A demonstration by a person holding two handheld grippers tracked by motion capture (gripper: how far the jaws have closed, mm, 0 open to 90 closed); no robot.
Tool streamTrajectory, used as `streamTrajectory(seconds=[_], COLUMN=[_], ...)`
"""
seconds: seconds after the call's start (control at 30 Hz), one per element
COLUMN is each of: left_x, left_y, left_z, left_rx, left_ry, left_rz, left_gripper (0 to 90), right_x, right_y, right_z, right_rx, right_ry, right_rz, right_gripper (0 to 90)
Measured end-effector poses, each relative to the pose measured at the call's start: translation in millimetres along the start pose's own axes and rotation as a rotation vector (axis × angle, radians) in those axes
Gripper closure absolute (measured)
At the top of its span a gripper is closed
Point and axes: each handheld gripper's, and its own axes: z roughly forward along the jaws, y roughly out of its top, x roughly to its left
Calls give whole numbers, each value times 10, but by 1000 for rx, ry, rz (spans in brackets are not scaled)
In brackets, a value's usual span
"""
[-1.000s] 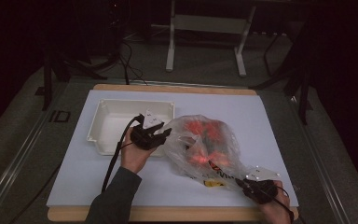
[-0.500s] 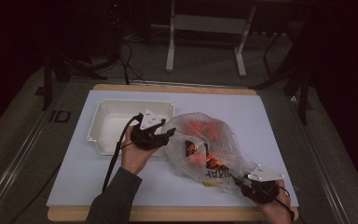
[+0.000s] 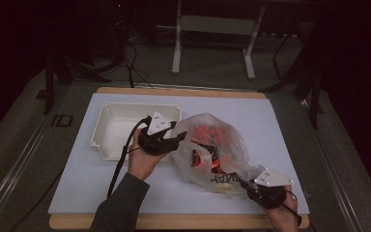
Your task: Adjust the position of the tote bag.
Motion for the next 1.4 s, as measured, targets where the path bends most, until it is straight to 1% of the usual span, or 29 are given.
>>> streamTrajectory(seconds=[0.03, 0.1, 0.13, 0.27, 0.3, 0.4, 0.53, 0.57, 0.63, 0.67, 0.77, 0.87, 0.9, 0.93, 1.0, 1.07, 1.17, 1.27, 1.33, 1.4], left_x=[-13, -45, -61, -159, -195, -338, -565, -613, -682, -710, -784, -844, -864, -883, -903, -906, -893, -875, -861, -847], left_y=[14, 33, 42, 43, 36, -12, -88, -109, -168, -205, -333, -471, -520, -573, -679, -778, -892, -961, -997, -1038], left_z=[-6, -10, -8, 26, 42, 112, 231, 253, 295, 317, 397, 462, 480, 498, 529, 552, 573, 565, 557, 554], left_rx=[-8, -11, -8, 4, 15, 49, 112, 119, 128, 142, 189, 232, 253, 269, 300, 329, 363, 381, 397, 404], left_ry=[-7, -20, -24, -80, -95, -146, -193, -201, -235, -241, -252, -265, -256, -249, -233, -210, -190, -189, -181, -181], left_rz=[5, 11, 20, 38, 53, 81, 146, 158, 148, 154, 164, 158, 168, 167, 167, 160, 144, 127, 124, 110], left_gripper=[500, 508, 513, 556, 567, 580, 582, 582, 585, 587, 590, 590, 590, 590, 588, 587, 587, 593, 596, 605], right_x=[8, 21, 26, 37, 40, 36, 17, 8, -9, -20, -49, -76, -82, -89, -105, -122, -147, -180, -204, -235], right_y=[11, 30, 37, 46, 46, 53, 70, 73, 82, 83, 80, 70, 62, 53, 30, -1, -52, -96, -127, -165], right_z=[1, 13, 22, 68, 77, 114, 174, 192, 231, 250, 302, 350, 359, 367, 368, 360, 347, 333, 336, 344], right_rx=[-3, -6, -2, 6, 5, 1, -2, -3, 0, 3, 9, 26, 32, 36, 48, 58, 74, 88, 105, 122], right_ry=[-1, 8, 8, 6, 6, 5, -7, -13, -31, -36, -54, -68, -73, -73, -74, -65, -63, -56, -65, -68], right_rz=[-5, -8, -12, -10, -7, -9, 6, 11, 19, 27, 47, 66, 70, 75, 85, 99, 117, 140, 152, 170], right_gripper=[748, 775, 780, 789, 789, 791, 782, 769, 726, 703, 648, 600, 601, 606, 657, 711, 784, 850, 886, 898])
